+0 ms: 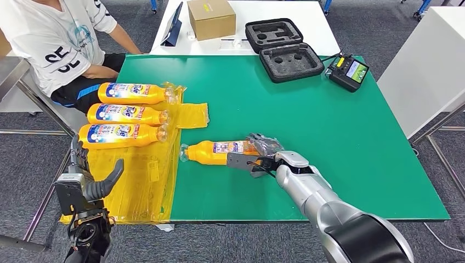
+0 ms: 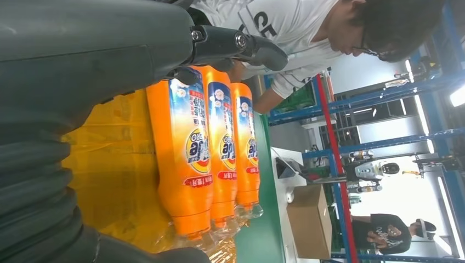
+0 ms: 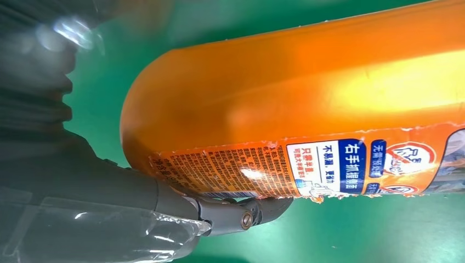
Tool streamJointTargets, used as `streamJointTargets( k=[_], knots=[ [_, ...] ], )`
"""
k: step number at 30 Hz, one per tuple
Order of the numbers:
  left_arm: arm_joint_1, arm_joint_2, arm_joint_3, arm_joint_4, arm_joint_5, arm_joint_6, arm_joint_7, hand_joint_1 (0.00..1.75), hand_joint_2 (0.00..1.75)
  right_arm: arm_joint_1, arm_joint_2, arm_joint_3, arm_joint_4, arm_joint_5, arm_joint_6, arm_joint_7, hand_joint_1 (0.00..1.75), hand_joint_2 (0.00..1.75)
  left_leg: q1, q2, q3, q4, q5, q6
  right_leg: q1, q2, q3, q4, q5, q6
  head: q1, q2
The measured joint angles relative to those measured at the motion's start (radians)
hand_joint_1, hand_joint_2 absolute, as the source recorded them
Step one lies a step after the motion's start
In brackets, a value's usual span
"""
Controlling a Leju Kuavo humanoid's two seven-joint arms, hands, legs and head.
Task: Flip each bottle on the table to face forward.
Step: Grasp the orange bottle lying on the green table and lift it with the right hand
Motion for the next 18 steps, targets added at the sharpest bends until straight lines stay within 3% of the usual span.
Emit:
streamJointTargets(
  k=[5, 6, 9, 10, 18],
  knots=[
    [-0.015, 0.0, 0.0, 0.017, -0.001, -0.005, 0.0, 0.0, 1.75, 0.0, 0.0, 0.0, 0.002, -0.005, 0.0, 0.001, 0.03, 1.75, 0.0, 0.0, 0.0, 0.0, 0.0, 0.0, 0.0, 0.0, 0.0, 0.0, 0.0, 0.0, 0.0, 0.0],
    [-0.019, 0.0, 0.0, 0.021, 0.0, -0.005, 0.0, 0.0, 1.75, 0.0, 0.0, 0.0, 0.002, -0.005, -0.001, 0.001, 0.34, 1.75, 0.0, 0.0, 0.0, 0.0, 0.0, 0.0, 0.0, 0.0, 0.0, 0.0, 0.0, 0.0, 0.0, 0.0],
    [-0.028, 0.0, 0.0, 0.03, 0.002, -0.006, 0.0, 0.0, 1.75, 0.0, 0.0, 0.0, 0.004, -0.007, 0.0, 0.001, 1.56, 1.75, 0.0, 0.0, 0.0, 0.0, 0.0, 0.0, 0.0, 0.0, 0.0, 0.0, 0.0, 0.0, 0.0, 0.0],
    [-0.03, 0.0, 0.0, 0.033, 0.003, -0.007, 0.0, 0.0, 1.75, 0.0, 0.0, 0.0, 0.004, -0.008, 0.0, 0.001, 1.69, 1.75, 0.0, 0.0, 0.0, 0.0, 0.0, 0.0, 0.0, 0.0, 0.0, 0.0, 0.0, 0.0, 0.0, 0.0],
    [-0.035, 0.0, 0.0, 0.047, 0.009, -0.016, 0.0, 0.0, 1.75, -0.001, 0.0, -0.002, 0.006, -0.013, 0.002, 0.001, 1.75, 1.75, 0.0, 0.0, 0.0, 0.0, 0.0, 0.0, 0.0, 0.0, 0.0, 0.0, 0.0, 0.0, 0.0, 0.0]
  ],
)
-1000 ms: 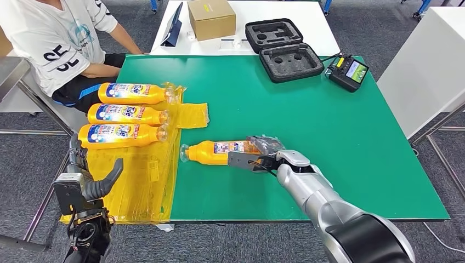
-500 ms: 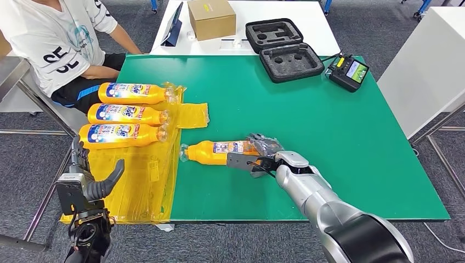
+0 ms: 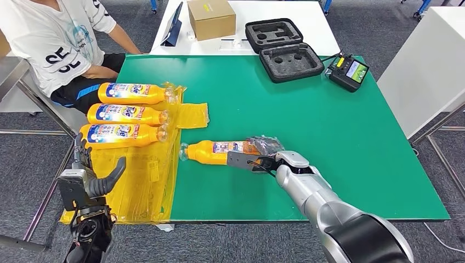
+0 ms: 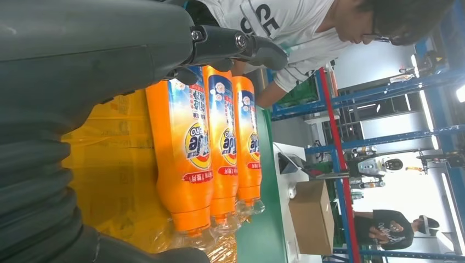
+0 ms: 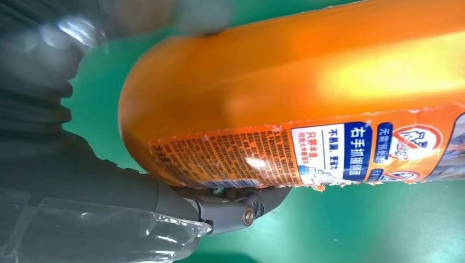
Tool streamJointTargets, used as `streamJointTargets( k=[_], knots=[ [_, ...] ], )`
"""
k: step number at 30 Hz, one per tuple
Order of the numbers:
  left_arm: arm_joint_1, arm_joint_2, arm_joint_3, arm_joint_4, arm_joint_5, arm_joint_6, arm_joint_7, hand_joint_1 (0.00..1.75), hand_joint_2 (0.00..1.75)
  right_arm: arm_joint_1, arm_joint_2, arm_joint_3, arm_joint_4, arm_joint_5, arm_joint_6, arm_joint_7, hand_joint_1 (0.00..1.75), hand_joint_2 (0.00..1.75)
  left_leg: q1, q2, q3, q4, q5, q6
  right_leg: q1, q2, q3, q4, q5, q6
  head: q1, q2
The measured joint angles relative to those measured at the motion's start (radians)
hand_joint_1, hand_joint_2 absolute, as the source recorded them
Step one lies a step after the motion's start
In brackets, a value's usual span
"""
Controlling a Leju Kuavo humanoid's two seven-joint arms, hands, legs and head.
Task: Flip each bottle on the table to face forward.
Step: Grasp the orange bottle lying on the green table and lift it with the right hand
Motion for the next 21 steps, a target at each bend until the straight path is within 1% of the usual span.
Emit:
streamJointTargets(
  k=[7, 13, 15, 19, 21],
  knots=[
    [-0.008, 0.0, 0.0, 0.012, 0.002, 0.0, 0.0, 0.0, 1.75, 0.0, 0.0, -0.012, 0.002, -0.009, -0.001, -0.007, 1.75, 1.75, 0.0, 0.0, 0.0, 0.0, 0.0, 0.0, 0.0, 0.0, 0.0, 0.0, 0.0, 0.0, 0.0, 0.0],
    [-0.01, 0.0, 0.005, 0.014, 0.012, 0.007, 0.0, 0.0, 1.75, 0.001, 0.0, -0.014, 0.002, -0.024, -0.022, -0.048, 1.75, 1.75, 0.0, 0.0, 0.0, 0.0, 0.0, 0.0, 0.0, 0.0, 0.0, 0.0, 0.0, 0.0, 0.0, 0.0],
    [-0.007, 0.0, 0.007, 0.013, 0.017, 0.007, 0.0, 0.0, 1.75, 0.007, 0.003, -0.02, 0.0, -0.052, -0.051, -0.099, 1.75, 1.75, 0.0, 0.0, 0.0, 0.0, 0.0, 0.0, 0.0, 0.0, 0.0, 0.0, 0.0, 0.0, 0.0, 0.0],
    [0.012, -0.004, 0.016, 0.006, 0.033, 0.002, 0.0, 0.0, 1.75, 0.029, 0.024, -0.069, -0.031, -0.205, -0.178, -0.305, 1.75, 1.75, 0.0, 0.0, -0.001, 0.0, 0.0, 0.0, 0.0, 0.0, -0.001, 0.0, 0.0, 0.0, 0.0, 0.0],
    [0.024, -0.008, 0.02, -0.003, 0.039, -0.002, 0.0, 0.0, 1.75, 0.035, 0.039, -0.106, -0.055, -0.277, -0.222, -0.384, 1.75, 1.75, 0.0, 0.0, -0.001, 0.0, 0.0, 0.0, 0.0, 0.0, -0.001, 0.0, 0.0, 0.0, 0.0, 0.0]
  ],
)
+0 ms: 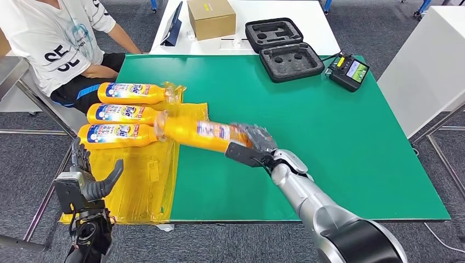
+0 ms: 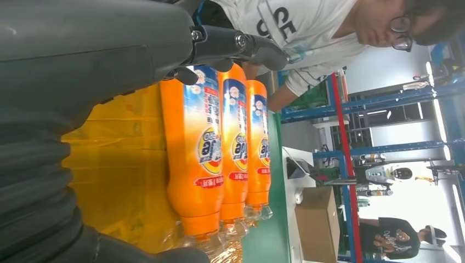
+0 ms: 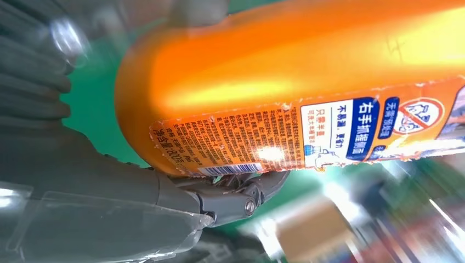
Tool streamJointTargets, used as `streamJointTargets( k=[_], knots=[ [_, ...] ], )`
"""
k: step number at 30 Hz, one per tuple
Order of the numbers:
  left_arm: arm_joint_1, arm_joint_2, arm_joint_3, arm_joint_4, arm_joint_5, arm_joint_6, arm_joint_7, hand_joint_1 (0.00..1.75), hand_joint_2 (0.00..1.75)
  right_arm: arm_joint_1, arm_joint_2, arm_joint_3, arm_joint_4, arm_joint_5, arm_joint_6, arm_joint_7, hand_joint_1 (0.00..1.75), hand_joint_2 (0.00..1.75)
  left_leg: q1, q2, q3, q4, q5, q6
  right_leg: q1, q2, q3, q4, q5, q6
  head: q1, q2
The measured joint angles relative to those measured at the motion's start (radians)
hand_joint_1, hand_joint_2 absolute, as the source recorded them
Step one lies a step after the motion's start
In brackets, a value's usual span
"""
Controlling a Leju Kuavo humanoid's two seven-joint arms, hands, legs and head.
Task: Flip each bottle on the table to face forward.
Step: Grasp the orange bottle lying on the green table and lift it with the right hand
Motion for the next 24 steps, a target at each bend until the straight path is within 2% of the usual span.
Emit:
streamJointTargets(
  k=[6, 10, 13, 16, 20, 24],
  knots=[
    [0.017, -0.007, 0.007, -0.015, 0.008, -0.003, 0.0, 0.0, 1.75, 0.015, 0.025, -0.059, -0.042, -0.058, -0.023, -0.057, 1.75, 1.75, 0.0, 0.0, -0.001, 0.0, 0.0, 0.0, 0.0, 0.0, 0.0, 0.0, 0.0, 0.0, 0.0, 0.0],
    [0.03, -0.008, 0.01, -0.024, 0.04, -0.015, 0.0, 0.0, 1.75, 0.065, 0.039, -0.077, -0.128, -0.221, -0.047, -0.107, 1.75, 1.75, 0.0, 0.0, -0.001, 0.0, 0.0, 0.0, 0.0, 0.0, 0.0, 0.0, 0.0, 0.0, 0.0, 0.0],
    [0.054, -0.008, 0.012, -0.043, 0.077, -0.031, 0.0, 0.0, 1.75, 0.11, 0.044, -0.06, -0.216, -0.35, -0.074, -0.113, 1.75, 1.75, 0.0, 0.0, -0.001, 0.0, 0.0, 0.0, 0.0, 0.0, 0.0, 0.0, 0.0, 0.0, 0.0, 0.0],
    [0.082, -0.011, 0.01, -0.072, 0.111, -0.063, 0.006, 0.0, 1.75, 0.137, 0.044, -0.03, -0.27, -0.423, -0.084, -0.115, 1.75, 1.75, 0.0, 0.0, -0.001, 0.0, 0.0, 0.0, 0.0, 0.0, -0.001, 0.0, 0.0, 0.0, 0.0, 0.0],
    [0.118, -0.016, -0.018, -0.118, 0.15, -0.155, 0.053, 0.0, 1.75, 0.171, 0.044, 0.02, -0.293, -0.461, -0.073, -0.115, 1.75, 1.75, 0.0, 0.0, -0.002, 0.0, 0.0, 0.0, 0.0, 0.0, -0.002, 0.0, 0.0, 0.0, 0.0, 0.0],
    [0.132, -0.019, -0.042, -0.145, 0.159, -0.176, 0.066, 0.0, 1.75, 0.192, 0.044, 0.053, -0.302, -0.464, -0.071, -0.115, 1.75, 1.75, 0.0, 0.0, -0.002, 0.0, 0.0, 0.0, 0.0, 0.0, -0.002, 0.0, 0.0, 0.0, 0.0, 0.0]
  ],
)
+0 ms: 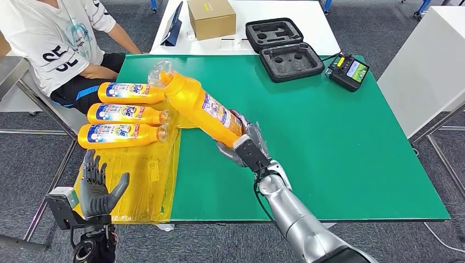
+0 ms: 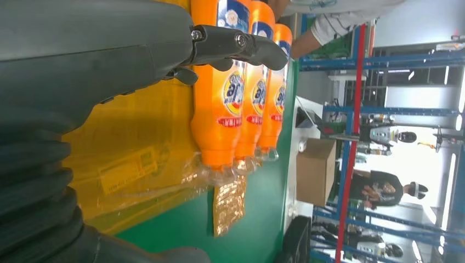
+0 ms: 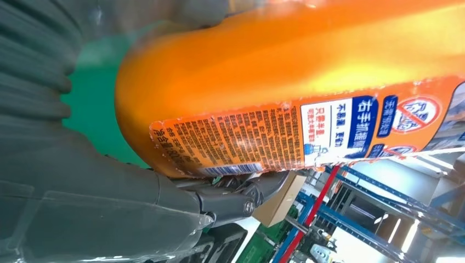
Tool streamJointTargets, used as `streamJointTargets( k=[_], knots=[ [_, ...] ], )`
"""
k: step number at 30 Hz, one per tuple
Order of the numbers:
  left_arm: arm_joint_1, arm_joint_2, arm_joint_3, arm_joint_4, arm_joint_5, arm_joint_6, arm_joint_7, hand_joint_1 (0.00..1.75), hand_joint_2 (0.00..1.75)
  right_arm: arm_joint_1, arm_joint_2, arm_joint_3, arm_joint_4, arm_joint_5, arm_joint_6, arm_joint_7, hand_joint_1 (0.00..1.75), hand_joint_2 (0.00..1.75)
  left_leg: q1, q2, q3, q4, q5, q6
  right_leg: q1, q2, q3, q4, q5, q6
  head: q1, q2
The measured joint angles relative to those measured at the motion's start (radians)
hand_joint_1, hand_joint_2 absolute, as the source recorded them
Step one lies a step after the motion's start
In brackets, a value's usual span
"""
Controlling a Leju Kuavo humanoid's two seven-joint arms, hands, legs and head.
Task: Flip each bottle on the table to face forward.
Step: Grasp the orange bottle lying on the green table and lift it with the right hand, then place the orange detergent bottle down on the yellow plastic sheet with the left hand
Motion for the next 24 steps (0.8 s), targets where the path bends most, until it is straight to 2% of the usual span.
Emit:
streamJointTargets(
  k=[3, 6, 10, 16, 24],
  knots=[
    [0.006, -0.001, -0.009, -0.012, 0.005, -0.01, 0.008, 0.0, 1.75, 0.006, 0.0, 0.013, -0.003, -0.005, 0.004, 0.0, 1.75, 1.75, 0.0, 0.0, 0.0, 0.0, 0.0, 0.0, 0.0, 0.0, 0.0, 0.0, 0.0, 0.0, 0.0, 0.0],
    [0.008, -0.002, -0.03, -0.02, 0.025, -0.066, 0.042, 0.0, 1.75, 0.017, 0.001, 0.029, -0.003, -0.015, 0.028, 0.0, 1.75, 1.75, 0.0, 0.0, 0.0, 0.0, 0.0, 0.0, 0.0, 0.0, 0.0, 0.0, 0.0, 0.0, 0.0, 0.0],
    [0.007, -0.003, -0.103, -0.032, 0.055, -0.164, 0.1, 0.0, 1.75, 0.059, 0.022, 0.081, 0.0, -0.031, 0.062, 0.0, 1.75, 1.75, 0.0, 0.0, 0.0, 0.0, 0.0, 0.0, 0.0, 0.0, 0.0, 0.0, 0.0, 0.0, 0.0, 0.0],
    [-0.019, -0.002, -0.217, -0.033, 0.104, -0.237, 0.151, 0.0, 1.75, 0.122, 0.056, 0.186, 0.019, -0.048, 0.077, 0.0, 1.75, 1.75, 0.0, 0.0, -0.001, 0.0, 0.0, 0.0, 0.0, 0.0, -0.001, 0.0, 0.0, 0.0, 0.0, 0.0],
    [-0.061, 0.008, -0.284, -0.016, 0.191, -0.306, 0.204, 0.0, 1.75, 0.16, 0.063, 0.264, 0.039, -0.065, 0.076, 0.0, 1.75, 1.75, 0.0, 0.0, -0.001, 0.0, 0.0, 0.0, 0.0, 0.0, -0.001, 0.0, 0.0, 0.0, 0.0, 0.0]
  ],
)
